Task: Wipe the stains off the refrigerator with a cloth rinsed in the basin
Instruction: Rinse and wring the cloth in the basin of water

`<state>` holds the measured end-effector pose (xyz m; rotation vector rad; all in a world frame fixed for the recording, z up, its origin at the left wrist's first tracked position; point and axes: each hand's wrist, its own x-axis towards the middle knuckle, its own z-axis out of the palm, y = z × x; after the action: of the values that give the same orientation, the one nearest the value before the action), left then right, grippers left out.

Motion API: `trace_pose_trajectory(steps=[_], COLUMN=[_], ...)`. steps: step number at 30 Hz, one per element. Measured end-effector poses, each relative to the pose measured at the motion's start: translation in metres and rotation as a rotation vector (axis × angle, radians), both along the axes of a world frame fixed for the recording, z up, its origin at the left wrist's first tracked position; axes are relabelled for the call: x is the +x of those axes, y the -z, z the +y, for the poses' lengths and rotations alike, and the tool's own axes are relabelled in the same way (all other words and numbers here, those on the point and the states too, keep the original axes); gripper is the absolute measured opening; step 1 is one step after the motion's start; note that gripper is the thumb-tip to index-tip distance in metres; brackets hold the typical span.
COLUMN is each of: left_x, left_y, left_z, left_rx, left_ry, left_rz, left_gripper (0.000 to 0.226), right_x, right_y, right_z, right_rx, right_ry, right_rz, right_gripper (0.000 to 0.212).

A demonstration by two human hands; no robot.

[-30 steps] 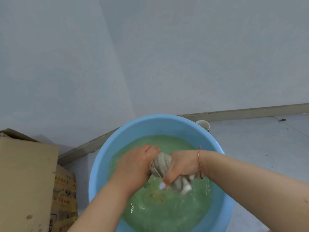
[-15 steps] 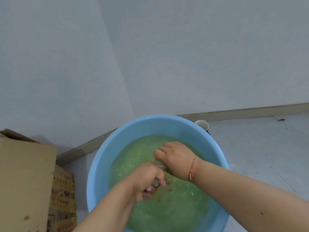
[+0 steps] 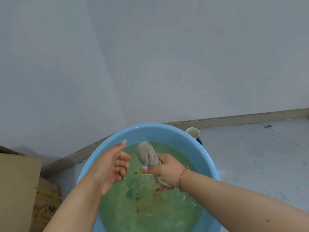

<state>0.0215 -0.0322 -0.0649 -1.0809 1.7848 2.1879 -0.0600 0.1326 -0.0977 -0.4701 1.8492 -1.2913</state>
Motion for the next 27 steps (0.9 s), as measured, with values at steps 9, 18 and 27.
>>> trace_pose_trajectory(steps=[9, 18, 27], left_x=[-0.002, -0.021, -0.031], left_y=[0.010, -0.003, 0.023], left_z=[0.018, 0.060, 0.072], left_rx=[0.838, -0.329, -0.155], left_ry=[0.298, -0.175, -0.687], left_rz=[0.742, 0.449, 0.228], left_gripper=[0.052, 0.018, 0.010], right_x=[0.036, 0.027, 0.031], right_y=[-0.032, -0.037, 0.011], right_z=[0.001, -0.007, -0.011], right_rx=[-0.334, 0.289, 0.413], right_ry=[-0.601, -0.190, -0.136], right_rz=[-1.088, 0.288, 1.010], right_gripper=[0.036, 0.020, 0.021])
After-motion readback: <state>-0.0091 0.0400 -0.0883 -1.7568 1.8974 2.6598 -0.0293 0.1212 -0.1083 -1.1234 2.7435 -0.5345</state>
